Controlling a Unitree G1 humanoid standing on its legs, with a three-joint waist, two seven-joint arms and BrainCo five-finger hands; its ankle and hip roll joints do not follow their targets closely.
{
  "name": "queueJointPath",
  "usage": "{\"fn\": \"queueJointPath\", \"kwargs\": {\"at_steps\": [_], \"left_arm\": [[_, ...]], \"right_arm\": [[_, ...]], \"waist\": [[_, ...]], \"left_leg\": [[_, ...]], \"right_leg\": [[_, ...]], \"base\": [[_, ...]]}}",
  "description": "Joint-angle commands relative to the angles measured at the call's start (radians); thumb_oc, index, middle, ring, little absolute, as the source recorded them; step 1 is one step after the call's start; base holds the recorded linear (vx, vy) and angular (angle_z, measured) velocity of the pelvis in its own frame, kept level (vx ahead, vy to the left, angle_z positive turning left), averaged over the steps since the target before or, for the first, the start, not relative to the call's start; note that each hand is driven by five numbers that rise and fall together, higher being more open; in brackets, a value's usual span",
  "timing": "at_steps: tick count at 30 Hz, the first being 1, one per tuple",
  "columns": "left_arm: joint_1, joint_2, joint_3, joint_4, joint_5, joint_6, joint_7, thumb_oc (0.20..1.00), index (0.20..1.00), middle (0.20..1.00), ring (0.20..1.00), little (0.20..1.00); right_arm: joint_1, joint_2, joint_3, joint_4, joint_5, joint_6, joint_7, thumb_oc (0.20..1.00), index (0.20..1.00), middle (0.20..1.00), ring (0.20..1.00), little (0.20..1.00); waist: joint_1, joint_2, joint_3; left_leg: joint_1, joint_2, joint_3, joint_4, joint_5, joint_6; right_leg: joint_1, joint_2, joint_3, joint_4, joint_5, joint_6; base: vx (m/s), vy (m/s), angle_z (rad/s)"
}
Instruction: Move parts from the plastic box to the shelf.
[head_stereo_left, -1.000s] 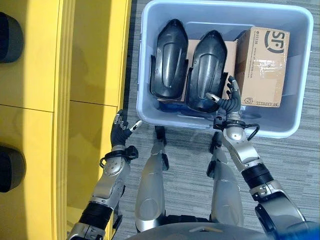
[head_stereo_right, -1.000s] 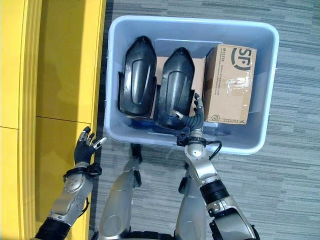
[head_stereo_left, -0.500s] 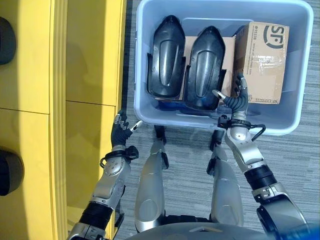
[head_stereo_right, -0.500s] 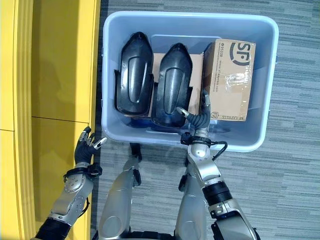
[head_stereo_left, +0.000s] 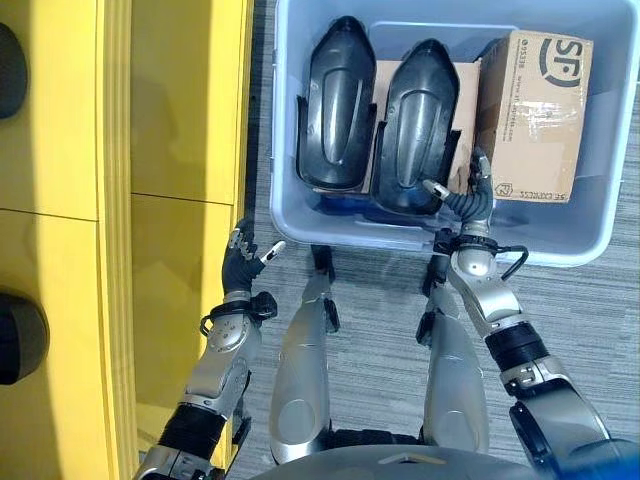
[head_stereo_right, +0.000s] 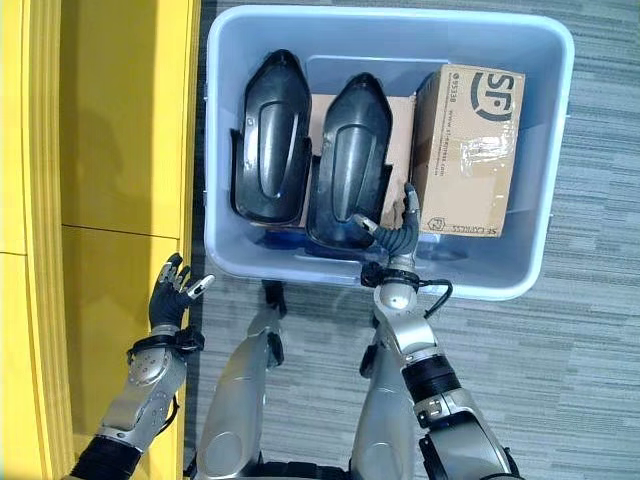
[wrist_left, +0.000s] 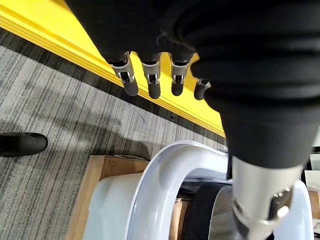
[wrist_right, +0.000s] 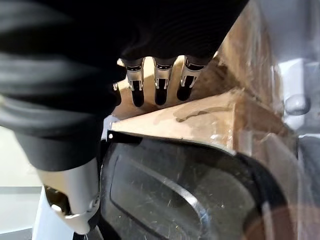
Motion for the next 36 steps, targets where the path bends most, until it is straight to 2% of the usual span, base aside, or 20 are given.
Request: {"fn": "queueJointPath", "kwargs": {"at_steps": [1,21,27,31,32,33,34,36], "left_arm": [[0.051,0.06,0.005,-0.043,0.01,-0.048,-0.008,1.0,1.0,1.0,1.0,1.0],[0.031,0.085,-0.023,-0.05,0.003,-0.06,-0.021,1.0,1.0,1.0,1.0,1.0],[0.013,0.088,-0.033,-0.047,-0.005,-0.066,-0.014,1.0,1.0,1.0,1.0,1.0],[0.004,0.099,-0.042,-0.05,-0.008,-0.07,-0.023,1.0,1.0,1.0,1.0,1.0],[0.004,0.101,-0.042,-0.05,-0.007,-0.071,-0.025,1.0,1.0,1.0,1.0,1.0],[0.003,0.102,-0.042,-0.051,-0.007,-0.072,-0.027,1.0,1.0,1.0,1.0,1.0],[-0.001,0.105,-0.043,-0.052,-0.009,-0.073,-0.033,1.0,1.0,1.0,1.0,1.0],[-0.003,0.105,-0.045,-0.051,-0.008,-0.075,-0.035,1.0,1.0,1.0,1.0,1.0]], "right_arm": [[-0.001,0.01,-0.029,-0.025,0.002,-0.025,-0.032,1.0,1.0,1.0,1.0,1.0],[-0.243,-0.028,-0.022,0.26,0.019,0.017,-0.064,1.0,1.0,1.0,1.0,1.0],[-0.329,-0.023,0.014,0.398,0.002,0.043,-0.057,1.0,1.0,1.0,1.0,1.0],[-0.41,-0.023,0.041,0.62,0.037,0.06,-0.021,1.0,1.0,1.0,1.0,1.0],[-0.421,-0.027,0.048,0.651,0.035,0.065,-0.013,0.94,0.94,0.94,0.94,0.94],[-0.425,-0.03,0.054,0.678,0.032,0.069,-0.005,0.504,0.504,0.504,0.504,0.504],[-0.429,-0.031,0.06,0.719,0.032,0.076,0.009,0.2,0.2,0.2,0.2,0.2],[-0.429,-0.032,0.064,0.733,0.031,0.076,0.013,0.2,0.2,0.2,0.2,0.2]], "waist": [[0.002,0.006,-0.009],[0.023,0.038,0.019],[0.034,0.04,0.019],[0.048,0.04,0.019],[0.051,0.039,0.019],[0.053,0.038,0.019],[0.057,0.035,0.02],[0.058,0.035,0.02]], "left_leg": [[-0.054,-0.002,-0.038,0.116,-0.084,-0.015],[-0.109,-0.005,-0.043,0.16,-0.107,-0.003],[-0.122,-0.006,-0.049,0.162,-0.105,-0.003],[-0.117,-0.009,-0.057,0.159,-0.104,-0.003],[-0.119,-0.009,-0.061,0.163,-0.106,-0.002],[-0.121,-0.008,-0.064,0.165,-0.107,-0.002],[-0.121,-0.008,-0.069,0.165,-0.106,-0.001],[-0.119,-0.009,-0.071,0.163,-0.105,-0.001]], "right_leg": [[-0.01,-0.037,-0.005,0.082,-0.076,0.037],[-0.09,-0.038,0.025,0.131,-0.089,0.029],[-0.101,-0.036,0.023,0.142,-0.093,0.025],[-0.096,-0.032,0.015,0.146,-0.095,0.025],[-0.094,-0.032,0.013,0.146,-0.096,0.024],[-0.093,-0.031,0.012,0.146,-0.096,0.025],[-0.088,-0.03,0.006,0.147,-0.098,0.025],[-0.085,-0.03,0.004,0.146,-0.098,0.026]], "base": [[0.0,0.0,0.0],[0.0,0.001,-0.02],[0.0,0.0,0.0],[0.0,0.0,0.0],[0.0,0.0,0.0],[-0.01,-0.034,0.02],[0.0,0.0,0.0],[0.0,0.0,0.0]]}}
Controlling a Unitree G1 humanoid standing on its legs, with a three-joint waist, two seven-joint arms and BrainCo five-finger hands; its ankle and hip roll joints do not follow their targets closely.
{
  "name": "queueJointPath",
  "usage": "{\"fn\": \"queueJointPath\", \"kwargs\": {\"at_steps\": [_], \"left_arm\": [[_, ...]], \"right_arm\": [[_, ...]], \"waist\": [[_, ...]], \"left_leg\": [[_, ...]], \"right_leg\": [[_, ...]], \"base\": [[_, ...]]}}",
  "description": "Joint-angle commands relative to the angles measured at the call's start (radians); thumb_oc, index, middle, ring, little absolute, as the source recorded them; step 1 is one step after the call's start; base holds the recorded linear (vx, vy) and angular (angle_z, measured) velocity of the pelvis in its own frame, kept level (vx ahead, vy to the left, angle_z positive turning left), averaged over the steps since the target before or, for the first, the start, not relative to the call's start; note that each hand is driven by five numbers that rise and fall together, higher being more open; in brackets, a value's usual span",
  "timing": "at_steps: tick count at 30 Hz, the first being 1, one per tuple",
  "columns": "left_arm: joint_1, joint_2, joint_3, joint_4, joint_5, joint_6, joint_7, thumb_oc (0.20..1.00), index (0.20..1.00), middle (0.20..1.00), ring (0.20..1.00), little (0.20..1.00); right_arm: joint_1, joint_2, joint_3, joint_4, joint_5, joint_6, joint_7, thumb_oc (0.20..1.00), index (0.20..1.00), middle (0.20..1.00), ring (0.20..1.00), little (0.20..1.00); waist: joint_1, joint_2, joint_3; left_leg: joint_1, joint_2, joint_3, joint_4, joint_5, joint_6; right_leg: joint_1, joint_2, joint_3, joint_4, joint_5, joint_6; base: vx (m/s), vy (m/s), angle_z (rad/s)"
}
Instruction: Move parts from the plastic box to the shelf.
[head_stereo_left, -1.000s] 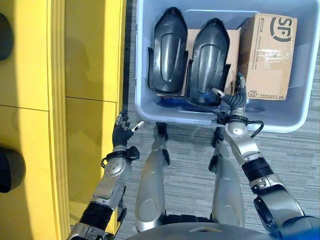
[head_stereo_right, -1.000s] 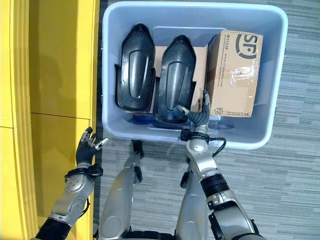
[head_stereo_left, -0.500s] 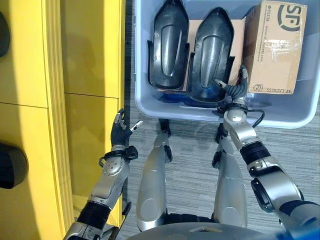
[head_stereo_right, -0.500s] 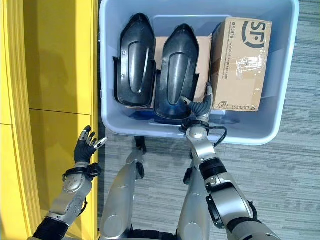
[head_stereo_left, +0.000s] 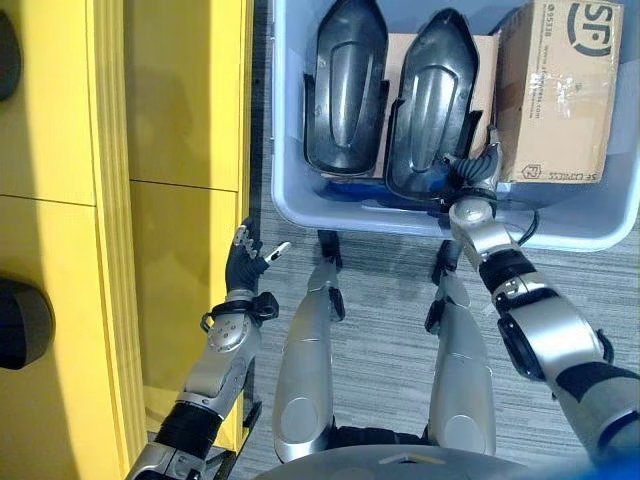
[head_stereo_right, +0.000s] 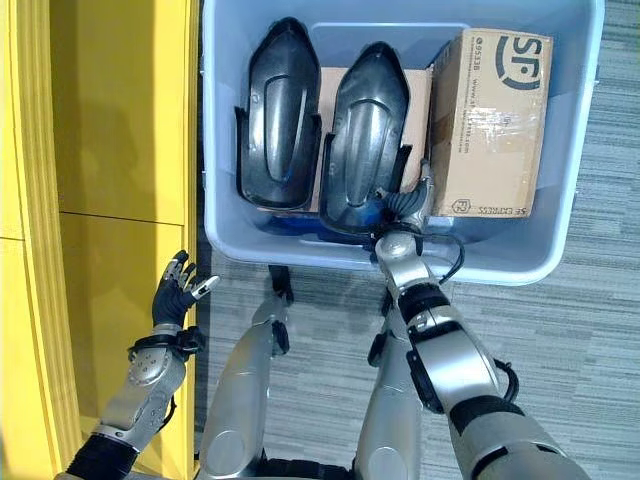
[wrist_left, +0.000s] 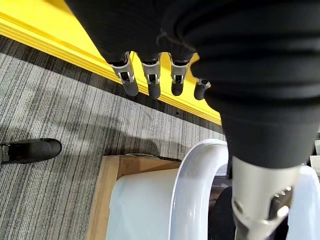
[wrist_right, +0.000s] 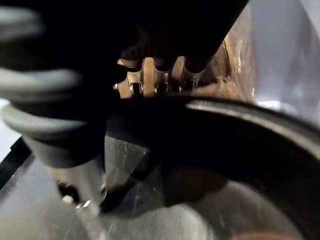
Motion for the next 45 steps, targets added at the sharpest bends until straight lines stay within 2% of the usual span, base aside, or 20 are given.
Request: {"fn": "queueJointPath", "kwargs": {"at_steps": [1,13,19,28,37,45], "left_arm": [[0.003,0.063,-0.013,-0.047,-0.006,-0.056,-0.011,1.0,1.0,1.0,1.0,1.0],[-0.016,0.053,-0.019,-0.018,-0.011,-0.048,-0.007,1.0,1.0,1.0,1.0,1.0],[-0.009,0.051,-0.012,-0.013,-0.011,-0.04,-0.003,1.0,1.0,1.0,1.0,1.0],[0.014,0.038,0.01,-0.02,-0.007,-0.026,0.007,1.0,1.0,1.0,1.0,1.0],[0.055,0.028,0.028,-0.041,-0.004,-0.012,0.001,1.0,1.0,1.0,1.0,1.0],[0.098,0.014,0.04,-0.029,-0.014,-0.002,-0.012,1.0,1.0,1.0,1.0,1.0]], "right_arm": [[0.053,-0.004,0.032,0.027,0.029,0.057,0.089,0.2,0.2,0.2,0.2,0.2],[0.095,0.002,0.012,-0.039,0.026,0.046,0.062,0.2,0.2,0.2,0.2,0.2],[0.131,0.015,-0.012,-0.133,0.048,0.028,0.045,0.2,0.2,0.2,0.2,0.2],[0.301,0.046,-0.049,-0.456,0.048,-0.024,0.034,0.2,0.2,0.2,0.2,0.2],[0.456,0.03,-0.061,-0.805,0.004,-0.073,0.06,0.2,0.2,0.2,0.2,0.2],[0.57,0.014,-0.059,-0.985,0.02,-0.109,0.11,0.2,0.2,0.2,0.2,0.2]], "waist": [[0.036,0.012,-0.001],[0.03,0.005,-0.001],[0.025,-0.001,-0.002],[-0.001,-0.015,-0.02],[-0.025,-0.037,-0.046],[-0.035,-0.051,-0.076]], "left_leg": [[-0.047,-0.016,-0.071,0.106,-0.109,-0.009],[0.006,-0.02,-0.068,0.075,-0.095,-0.016],[0.031,-0.018,-0.065,0.062,-0.091,-0.018],[0.064,-0.015,-0.069,0.051,-0.088,-0.019],[0.112,-0.01,-0.068,0.045,-0.088,-0.021],[0.178,-0.006,-0.07,0.018,-0.079,-0.025]], "right_leg": [[0.011,-0.025,-0.029,0.06,-0.089,0.036],[0.056,-0.021,-0.031,0.04,-0.084,0.036],[0.077,-0.02,-0.031,0.036,-0.085,0.035],[0.103,-0.017,-0.032,0.037,-0.089,0.033],[0.148,-0.016,-0.033,0.039,-0.097,0.034],[0.215,-0.012,-0.038,0.024,-0.098,0.036]], "base": [[0.0,0.0,0.0],[0.0,0.0,0.0],[0.0,0.0,0.0],[0.0,0.0,0.0],[0.0,0.0,0.0],[0.01,-0.002,0.0]]}}
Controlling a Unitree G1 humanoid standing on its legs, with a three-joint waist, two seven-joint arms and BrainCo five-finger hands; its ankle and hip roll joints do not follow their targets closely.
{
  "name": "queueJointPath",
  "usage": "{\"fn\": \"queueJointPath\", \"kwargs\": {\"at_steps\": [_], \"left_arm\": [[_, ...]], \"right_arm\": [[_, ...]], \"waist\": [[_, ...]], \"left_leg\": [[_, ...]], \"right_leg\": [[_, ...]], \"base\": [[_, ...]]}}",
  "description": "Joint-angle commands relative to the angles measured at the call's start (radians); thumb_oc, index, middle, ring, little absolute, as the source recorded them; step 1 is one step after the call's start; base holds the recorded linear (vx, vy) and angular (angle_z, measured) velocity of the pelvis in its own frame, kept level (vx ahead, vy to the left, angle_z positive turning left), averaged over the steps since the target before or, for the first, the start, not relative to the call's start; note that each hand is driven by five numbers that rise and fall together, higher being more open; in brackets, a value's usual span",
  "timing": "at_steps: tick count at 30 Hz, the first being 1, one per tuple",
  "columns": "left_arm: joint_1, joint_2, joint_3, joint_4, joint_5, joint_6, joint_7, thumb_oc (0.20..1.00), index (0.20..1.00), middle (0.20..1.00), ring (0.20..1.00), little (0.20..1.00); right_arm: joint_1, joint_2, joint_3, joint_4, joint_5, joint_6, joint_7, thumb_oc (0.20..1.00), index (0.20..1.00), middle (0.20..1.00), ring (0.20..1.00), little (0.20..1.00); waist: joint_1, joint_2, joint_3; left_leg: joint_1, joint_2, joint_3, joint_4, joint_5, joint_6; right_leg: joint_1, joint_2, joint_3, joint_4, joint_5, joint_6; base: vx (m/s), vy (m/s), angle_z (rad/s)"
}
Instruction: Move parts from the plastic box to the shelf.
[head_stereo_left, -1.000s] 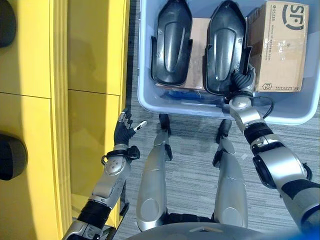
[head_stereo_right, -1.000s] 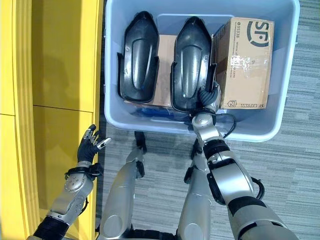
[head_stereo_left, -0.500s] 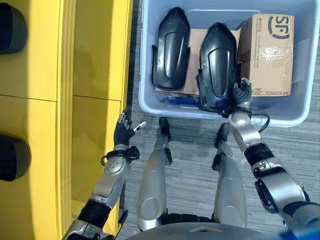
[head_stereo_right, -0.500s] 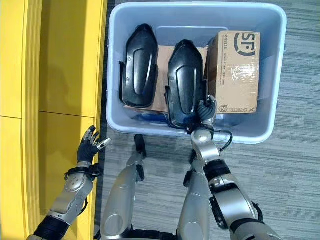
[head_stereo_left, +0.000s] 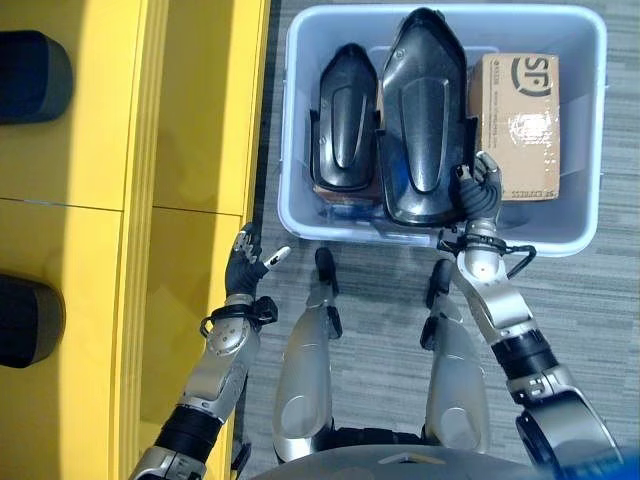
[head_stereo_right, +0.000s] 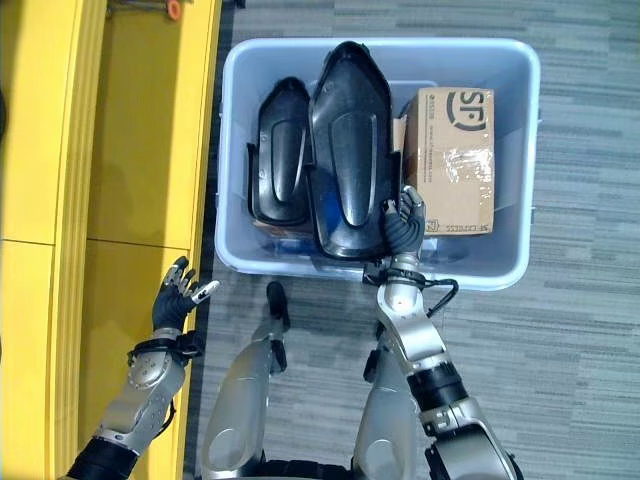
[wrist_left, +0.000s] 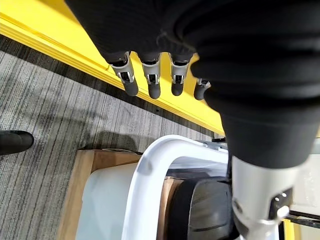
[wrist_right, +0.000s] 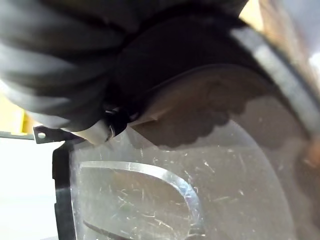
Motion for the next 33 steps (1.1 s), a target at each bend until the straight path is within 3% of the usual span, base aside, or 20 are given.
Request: {"fn": "queueJointPath", "kwargs": {"at_steps": [1,7,8,11,16,20,23,26,27,28,30,31,33], "left_arm": [[0.067,0.031,0.021,-0.034,-0.01,-0.009,-0.008,1.0,1.0,1.0,1.0,1.0],[0.106,0.023,0.055,-0.038,-0.006,0.004,-0.034,1.0,1.0,1.0,1.0,1.0],[0.121,0.02,0.073,-0.036,0.01,0.012,-0.045,1.0,1.0,1.0,1.0,1.0],[0.133,0.015,0.096,-0.029,0.038,0.019,-0.057,1.0,1.0,1.0,1.0,1.0],[0.14,-0.009,0.124,-0.001,0.039,0.029,-0.076,1.0,1.0,1.0,1.0,1.0],[0.203,-0.041,0.184,-0.003,0.038,0.047,-0.099,1.0,1.0,1.0,1.0,1.0],[0.263,-0.06,0.229,-0.037,0.069,0.064,-0.107,1.0,1.0,1.0,1.0,1.0],[0.301,-0.094,0.259,-0.062,0.043,0.05,-0.1,1.0,1.0,1.0,1.0,1.0],[0.332,-0.126,0.273,-0.071,0.011,0.04,-0.103,1.0,1.0,1.0,1.0,1.0],[0.331,-0.126,0.273,-0.071,0.011,0.04,-0.103,1.0,1.0,1.0,1.0,1.0],[0.334,-0.133,0.275,-0.061,0.005,0.042,-0.111,1.0,1.0,1.0,1.0,1.0],[0.331,-0.134,0.279,-0.052,0.013,0.046,-0.117,1.0,1.0,1.0,1.0,1.0],[0.305,-0.126,0.275,-0.033,0.032,0.048,-0.122,1.0,1.0,1.0,1.0,1.0]], "right_arm": [[0.017,0.009,-0.024,-0.071,0.003,-0.107,0.039,0.2,0.2,0.2,0.2,0.2],[0.151,-0.003,-0.018,-0.156,0.101,-0.126,0.141,0.2,0.2,0.2,0.2,0.2],[0.192,-0.015,-0.027,-0.174,0.122,-0.123,0.175,0.2,0.2,0.2,0.2,0.2],[0.248,-0.023,-0.046,-0.18,0.166,-0.126,0.218,0.2,0.2,0.2,0.2,0.2],[0.325,-0.022,-0.068,-0.172,0.262,-0.117,0.291,0.2,0.2,0.2,0.2,0.2],[0.45,-0.021,-0.097,-0.194,0.319,-0.086,0.367,0.2,0.2,0.2,0.2,0.2],[0.466,-0.03,-0.065,-0.195,0.389,-0.049,0.422,0.2,0.2,0.2,0.2,0.2],[0.397,-0.064,-0.036,-0.192,0.401,-0.042,0.438,0.2,0.2,0.2,0.2,0.2],[0.339,-0.095,-0.047,-0.198,0.427,-0.052,0.441,0.2,0.2,0.2,0.2,0.2],[0.338,-0.095,-0.047,-0.197,0.427,-0.053,0.441,0.2,0.2,0.2,0.2,0.2],[0.337,-0.119,-0.082,-0.213,0.408,-0.06,0.445,0.2,0.2,0.2,0.2,0.2],[0.356,-0.134,-0.106,-0.218,0.403,-0.064,0.447,0.2,0.2,0.2,0.2,0.2],[0.403,-0.147,-0.164,-0.23,0.354,-0.073,0.434,0.2,0.2,0.2,0.2,0.2]], "waist": [[0.0,-0.039,-0.069],[-0.014,-0.058,-0.122],[-0.017,-0.064,-0.137],[-0.023,-0.068,-0.158],[-0.03,-0.068,-0.184],[-0.045,-0.064,-0.238],[-0.029,-0.066,-0.249],[0.008,-0.067,-0.243],[0.046,-0.052,-0.248],[0.044,-0.05,-0.25],[0.06,-0.038,-0.25],[0.058,-0.049,-0.255],[0.04,-0.058,-0.257]], "left_leg": [[0.027,-0.002,-0.06,0.035,-0.067,-0.018],[0.129,0.011,-0.06,-0.041,-0.031,-0.031],[0.147,0.018,-0.054,-0.059,-0.005,-0.026],[0.185,0.025,-0.056,-0.066,-0.005,-0.029],[0.242,0.042,-0.056,-0.06,-0.012,-0.032],[0.344,0.084,-0.049,-0.059,-0.015,-0.043],[0.417,0.124,-0.047,-0.065,-0.002,-0.05],[0.439,0.158,-0.064,-0.089,0.058,-0.067],[0.419,0.173,-0.101,-0.171,0.174,-0.098],[0.415,0.175,-0.104,-0.173,0.176,-0.098],[0.377,0.178,-0.108,-0.215,0.282,-0.128],[0.366,0.162,-0.08,-0.218,0.261,-0.124],[0.339,0.155,0.018,-0.161,0.219,-0.102]], "right_leg": [[0.049,-0.011,-0.027,0.049,-0.097,0.036],[0.147,0.001,-0.042,-0.01,-0.092,0.04],[0.166,0.002,-0.05,-0.025,-0.076,0.034],[0.196,0.003,-0.053,-0.018,-0.089,0.034],[0.233,0.01,-0.049,0.034,-0.133,0.026],[0.303,0.032,-0.059,0.124,-0.217,0.009],[0.352,0.069,-0.072,0.175,-0.273,-0.019],[0.367,0.102,-0.095,0.193,-0.306,-0.041],[0.368,0.119,-0.138,0.181,-0.316,-0.055],[0.367,0.122,-0.141,0.177,-0.312,-0.056],[0.36,0.111,-0.193,0.172,-0.319,-0.067],[0.369,0.091,-0.223,0.166,-0.342,-0.066],[0.376,0.071,-0.297,0.133,-0.326,-0.07]], "base": [[0.05,-0.025,-0.02],[0.04,-0.024,0.04],[-0.03,-0.034,0.05],[0.0,-0.021,0.03],[0.0,-0.029,0.03],[0.01,-0.102,0.0],[-0.02,-0.198,-0.02],[-0.11,-0.259,-0.07],[-0.15,-0.209,0.03],[-0.17,-0.162,0.27],[-0.11,-0.061,0.88],[-0.1,-0.136,1.06],[-0.14,-0.18,1.3]]}}
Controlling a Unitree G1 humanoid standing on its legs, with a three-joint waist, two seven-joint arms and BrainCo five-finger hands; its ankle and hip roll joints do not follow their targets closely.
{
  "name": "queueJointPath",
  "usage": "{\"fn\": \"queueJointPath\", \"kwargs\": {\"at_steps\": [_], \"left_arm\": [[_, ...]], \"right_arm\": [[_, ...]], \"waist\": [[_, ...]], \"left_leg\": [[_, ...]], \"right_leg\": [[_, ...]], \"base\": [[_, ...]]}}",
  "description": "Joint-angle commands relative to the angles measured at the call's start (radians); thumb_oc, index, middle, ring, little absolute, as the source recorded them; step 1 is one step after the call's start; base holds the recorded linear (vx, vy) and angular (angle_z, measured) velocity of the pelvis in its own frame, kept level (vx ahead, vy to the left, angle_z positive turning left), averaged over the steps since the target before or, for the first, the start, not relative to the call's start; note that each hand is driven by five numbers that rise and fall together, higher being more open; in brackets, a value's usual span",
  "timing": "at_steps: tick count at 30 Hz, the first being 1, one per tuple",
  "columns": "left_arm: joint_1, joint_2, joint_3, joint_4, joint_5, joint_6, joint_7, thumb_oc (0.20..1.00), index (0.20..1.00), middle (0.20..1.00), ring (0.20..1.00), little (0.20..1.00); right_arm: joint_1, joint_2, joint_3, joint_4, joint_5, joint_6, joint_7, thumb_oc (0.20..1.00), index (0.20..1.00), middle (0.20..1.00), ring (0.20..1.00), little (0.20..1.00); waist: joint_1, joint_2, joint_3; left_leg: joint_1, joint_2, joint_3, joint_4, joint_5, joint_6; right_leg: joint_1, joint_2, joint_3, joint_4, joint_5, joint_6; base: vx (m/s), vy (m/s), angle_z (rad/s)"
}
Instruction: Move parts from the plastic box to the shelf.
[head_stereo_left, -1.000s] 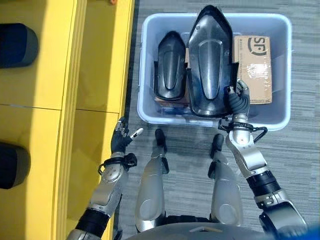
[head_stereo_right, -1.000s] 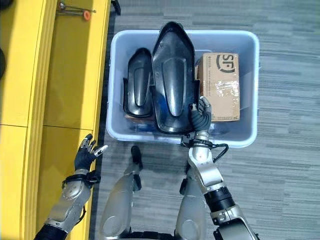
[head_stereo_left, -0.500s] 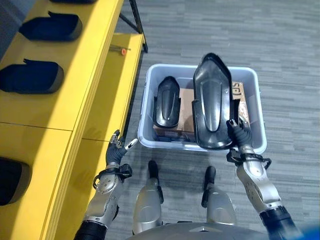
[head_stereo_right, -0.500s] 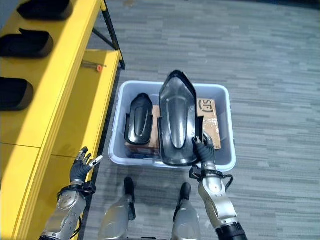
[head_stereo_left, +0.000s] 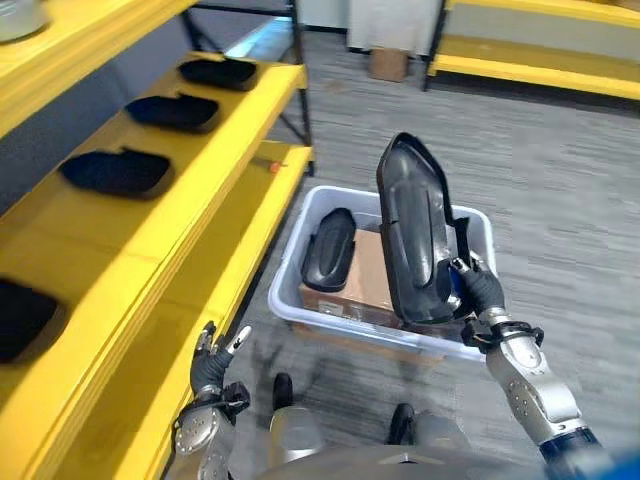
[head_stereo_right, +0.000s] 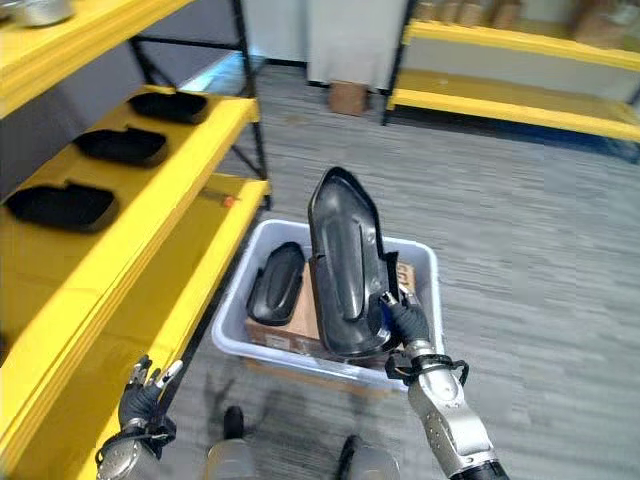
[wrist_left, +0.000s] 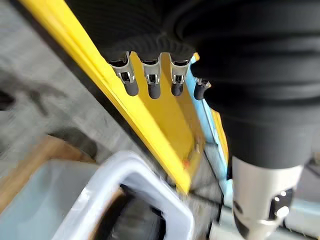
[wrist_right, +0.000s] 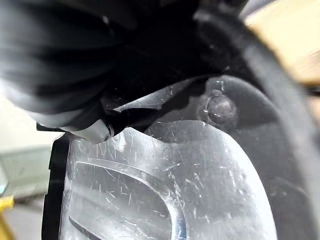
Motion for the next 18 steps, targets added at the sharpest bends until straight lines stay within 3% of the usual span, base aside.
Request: {"fn": "queueJointPath", "kwargs": {"at_steps": [1,3,4,5,6,7,8,11,18], "left_arm": [[-0.079,0.066,0.042,-0.03,0.022,-0.04,-0.012,1.0,1.0,1.0,1.0,1.0],[-0.09,0.064,0.043,-0.049,0.021,-0.039,-0.021,1.0,1.0,1.0,1.0,1.0],[-0.094,0.063,0.042,-0.053,0.02,-0.035,-0.025,1.0,1.0,1.0,1.0,1.0],[-0.092,0.065,0.039,-0.054,0.02,-0.034,-0.025,1.0,1.0,1.0,1.0,1.0],[-0.098,0.066,0.033,-0.06,0.025,-0.03,-0.03,1.0,1.0,1.0,1.0,1.0],[-0.104,0.074,0.02,-0.06,0.036,-0.024,-0.038,1.0,1.0,1.0,1.0,1.0],[-0.114,0.076,0.012,-0.065,0.052,-0.019,-0.047,1.0,1.0,1.0,1.0,1.0],[-0.092,0.087,0.039,-0.079,0.074,-0.015,-0.046,1.0,1.0,1.0,1.0,1.0],[-0.08,0.09,0.068,-0.064,0.073,-0.028,-0.034,1.0,1.0,1.0,1.0,1.0]], "right_arm": [[0.017,0.004,-0.127,-0.117,-0.049,-0.101,-0.002,0.2,0.2,0.2,0.2,0.2],[0.131,0.047,-0.191,-0.126,-0.052,-0.102,-0.008,0.2,0.2,0.2,0.2,0.2],[0.169,0.066,-0.216,-0.13,-0.047,-0.104,-0.006,0.2,0.2,0.2,0.2,0.2],[0.175,0.068,-0.218,-0.135,-0.047,-0.102,-0.006,0.2,0.2,0.2,0.2,0.2],[0.209,0.091,-0.239,-0.134,-0.04,-0.103,-0.008,0.2,0.2,0.2,0.2,0.2],[0.246,0.113,-0.264,-0.136,-0.041,-0.104,-0.015,0.2,0.2,0.2,0.2,0.2],[0.288,0.151,-0.295,-0.133,-0.009,-0.11,-0.022,0.2,0.2,0.2,0.2,0.2],[0.311,0.178,-0.305,-0.124,0.007,-0.1,-0.022,0.2,0.2,0.2,0.2,0.2],[0.257,0.176,-0.286,-0.105,-0.018,-0.091,-0.017,0.2,0.2,0.2,0.2,0.2]], "waist": [[-0.065,-0.033,0.022],[-0.106,-0.044,0.022],[-0.124,-0.047,0.021],[-0.125,-0.047,0.021],[-0.145,-0.046,0.016],[-0.166,-0.04,0.009],[-0.205,-0.019,0.006],[-0.205,-0.04,0.017],[-0.179,-0.077,0.019]], "left_leg": [[-0.008,0.025,0.143,0.124,0.358,-0.147],[0.025,0.046,0.211,0.277,0.233,-0.132],[0.039,0.063,0.245,0.304,0.206,-0.132],[0.036,0.064,0.242,0.312,0.199,-0.132],[0.062,0.074,0.279,0.309,0.178,-0.134],[0.088,0.057,0.313,0.273,0.135,-0.129],[0.096,0.033,0.368,0.194,0.125,-0.128],[0.077,0.012,0.365,0.251,0.07,-0.106],[0.07,-0.041,0.371,0.292,-0.002,-0.066]], "right_leg": [[0.072,-0.055,-0.119,-0.075,-0.052,0.058],[0.073,-0.081,-0.192,-0.085,-0.034,0.045],[0.075,-0.095,-0.218,-0.082,-0.027,0.044],[0.077,-0.095,-0.221,-0.08,-0.028,0.046],[0.076,-0.11,-0.245,-0.078,-0.023,0.048],[0.072,-0.132,-0.266,-0.076,-0.009,0.061],[0.063,-0.159,-0.289,-0.076,0.034,0.087],[0.063,-0.213,-0.278,-0.079,0.094,0.117],[0.069,-0.282,-0.27,-0.086,0.173,0.17]], "base": [[-0.19,-0.157,2.22],[-0.18,-0.067,1.96],[-0.1,0.018,1.28],[-0.06,0.073,1.39],[-0.05,0.14,1.17],[-0.08,0.335,0.66],[-0.03,0.348,0.42],[0.0,0.331,0.76],[0.0,0.165,-0.09]]}}
